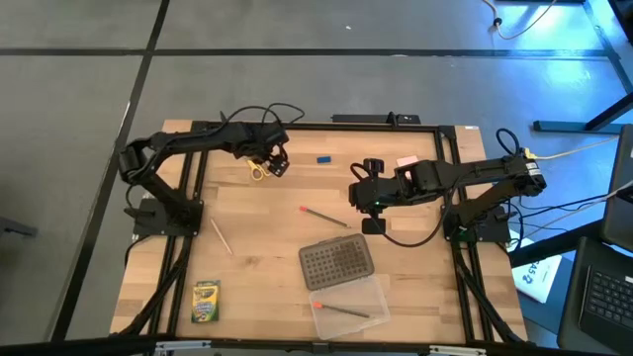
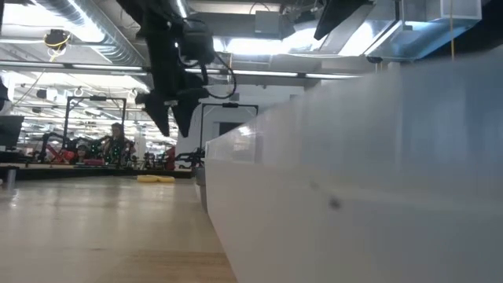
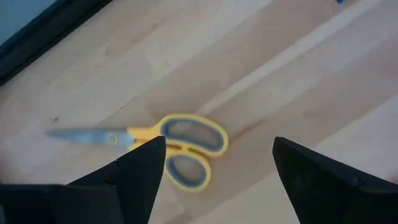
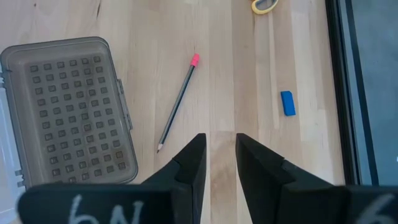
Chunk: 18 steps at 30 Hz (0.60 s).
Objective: Pack school essentials
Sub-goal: Put the yellow scissors into the supply box
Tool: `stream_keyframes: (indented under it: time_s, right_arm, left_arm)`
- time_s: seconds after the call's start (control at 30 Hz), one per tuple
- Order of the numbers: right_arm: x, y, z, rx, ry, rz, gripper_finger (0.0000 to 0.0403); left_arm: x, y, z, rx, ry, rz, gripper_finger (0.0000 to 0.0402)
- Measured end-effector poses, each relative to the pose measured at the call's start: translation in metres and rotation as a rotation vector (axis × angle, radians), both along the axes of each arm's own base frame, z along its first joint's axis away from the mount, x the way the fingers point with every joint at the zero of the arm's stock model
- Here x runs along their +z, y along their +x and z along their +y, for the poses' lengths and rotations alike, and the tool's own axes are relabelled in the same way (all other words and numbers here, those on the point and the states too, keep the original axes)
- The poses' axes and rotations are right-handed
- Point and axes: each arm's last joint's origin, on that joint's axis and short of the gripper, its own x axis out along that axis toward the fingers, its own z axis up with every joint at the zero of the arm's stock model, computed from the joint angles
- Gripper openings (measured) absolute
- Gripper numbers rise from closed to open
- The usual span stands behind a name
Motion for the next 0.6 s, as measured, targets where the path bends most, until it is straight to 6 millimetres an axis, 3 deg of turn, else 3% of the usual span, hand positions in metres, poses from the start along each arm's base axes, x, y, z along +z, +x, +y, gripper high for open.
stream_keyframes:
  time_s: [0.3,0.6]
  right_arm:
    - [0.002,0.003,0.001,0.000,0.007,-0.036,0.0090]
    - [0.002,0.003,0.001,-0.001,0.007,-0.038,0.0090]
  left_arm:
    - [-0.042,0.010,0.016,-0.003,-0.105,0.100,0.0286]
    - [-0.067,0.019,0.019,-0.016,-0.170,0.125,0.0286]
